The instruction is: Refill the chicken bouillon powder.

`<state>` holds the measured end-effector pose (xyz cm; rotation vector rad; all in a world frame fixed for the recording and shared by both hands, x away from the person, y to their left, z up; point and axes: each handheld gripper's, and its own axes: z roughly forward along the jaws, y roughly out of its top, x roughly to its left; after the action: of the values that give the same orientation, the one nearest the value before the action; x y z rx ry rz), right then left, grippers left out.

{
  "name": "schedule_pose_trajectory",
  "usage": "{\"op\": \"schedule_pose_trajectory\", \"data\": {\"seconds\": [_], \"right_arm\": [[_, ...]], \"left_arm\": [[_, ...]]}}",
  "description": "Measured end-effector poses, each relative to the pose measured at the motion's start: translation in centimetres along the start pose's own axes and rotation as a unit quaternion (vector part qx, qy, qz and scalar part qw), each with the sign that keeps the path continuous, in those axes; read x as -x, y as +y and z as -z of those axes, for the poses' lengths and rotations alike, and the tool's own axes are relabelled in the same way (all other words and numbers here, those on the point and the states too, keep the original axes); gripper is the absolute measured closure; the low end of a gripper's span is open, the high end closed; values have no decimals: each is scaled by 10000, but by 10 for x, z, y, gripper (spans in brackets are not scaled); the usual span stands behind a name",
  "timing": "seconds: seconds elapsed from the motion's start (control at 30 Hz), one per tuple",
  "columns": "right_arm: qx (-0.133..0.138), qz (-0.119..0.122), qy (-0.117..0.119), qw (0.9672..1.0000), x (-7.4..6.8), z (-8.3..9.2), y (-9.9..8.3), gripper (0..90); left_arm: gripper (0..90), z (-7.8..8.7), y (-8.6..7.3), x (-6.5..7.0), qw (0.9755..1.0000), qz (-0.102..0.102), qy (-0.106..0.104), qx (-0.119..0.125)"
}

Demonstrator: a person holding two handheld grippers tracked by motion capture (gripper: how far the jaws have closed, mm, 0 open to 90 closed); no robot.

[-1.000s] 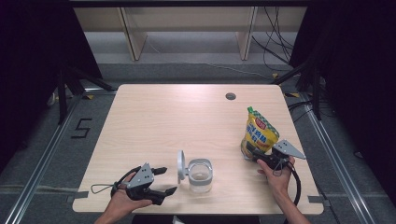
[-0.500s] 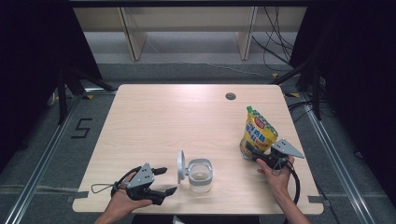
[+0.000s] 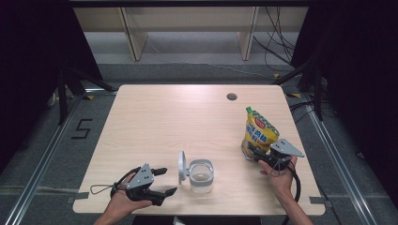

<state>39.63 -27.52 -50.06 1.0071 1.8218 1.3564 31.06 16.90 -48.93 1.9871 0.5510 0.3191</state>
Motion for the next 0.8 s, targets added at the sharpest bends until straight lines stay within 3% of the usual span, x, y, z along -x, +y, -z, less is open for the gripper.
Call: {"op": "schedule_pose_trajectory", "data": {"seconds": [0.07,0.13,0.17,0.23,0.3,0.33,0.37,0.43,0.47,0.5,0.53,0.57,0.6,0.63,0.67,0.7,0.73,0.77,0.8], "right_arm": [[-139,123,-27,9998,-3,2,4,385],[-188,550,-129,9982,-4,4,7,386],[-188,550,-129,9982,-4,4,7,386],[-230,837,-214,9960,-5,8,11,391],[-292,1389,-350,9893,-10,14,17,396],[-302,1744,-438,9832,-13,18,20,396],[-257,1955,-475,9792,-17,22,24,397],[-170,2042,-422,9779,-22,28,28,397],[-119,2370,-427,9705,-31,36,34,397],[-119,2370,-427,9705,-31,36,34,397],[-157,2983,-582,9526,-42,43,38,398],[-167,3164,-613,9465,-45,45,40,398],[-148,3271,-601,9430,-49,48,41,398],[-148,3271,-601,9430,-49,48,41,398],[-132,3548,-599,9329,-57,55,42,398],[-156,3737,-636,9252,-60,57,43,398],[-156,3737,-636,9252,-60,57,43,398],[-247,4225,-741,9030,-70,62,43,398],[-300,4426,-733,8932,-76,65,43,399]], "left_arm": [[238,0,0,1,10000,68,20,-4],[238,1,1,0,10000,26,-5,33],[238,1,1,0,10000,26,-5,33],[238,1,1,0,10000,54,-27,63],[238,1,0,-1,10000,4,-21,-1],[238,1,0,-1,10000,4,-21,-1],[239,1,-1,0,9999,139,12,31],[238,1,-1,-1,9999,125,22,23],[238,1,-1,-1,9999,89,51,-5],[238,1,-1,-1,9999,89,51,-5],[238,1,-1,-1,9999,106,48,21],[238,1,-1,0,9999,142,49,22],[238,1,-1,0,9999,137,45,20],[238,1,-1,0,9999,137,45,20],[238,1,-1,0,9998,170,42,18],[238,1,-1,0,9998,174,42,12],[238,1,-1,0,9998,174,42,12],[238,0,-2,0,9998,193,1,21],[238,0,-2,0,9998,193,1,21]]}}
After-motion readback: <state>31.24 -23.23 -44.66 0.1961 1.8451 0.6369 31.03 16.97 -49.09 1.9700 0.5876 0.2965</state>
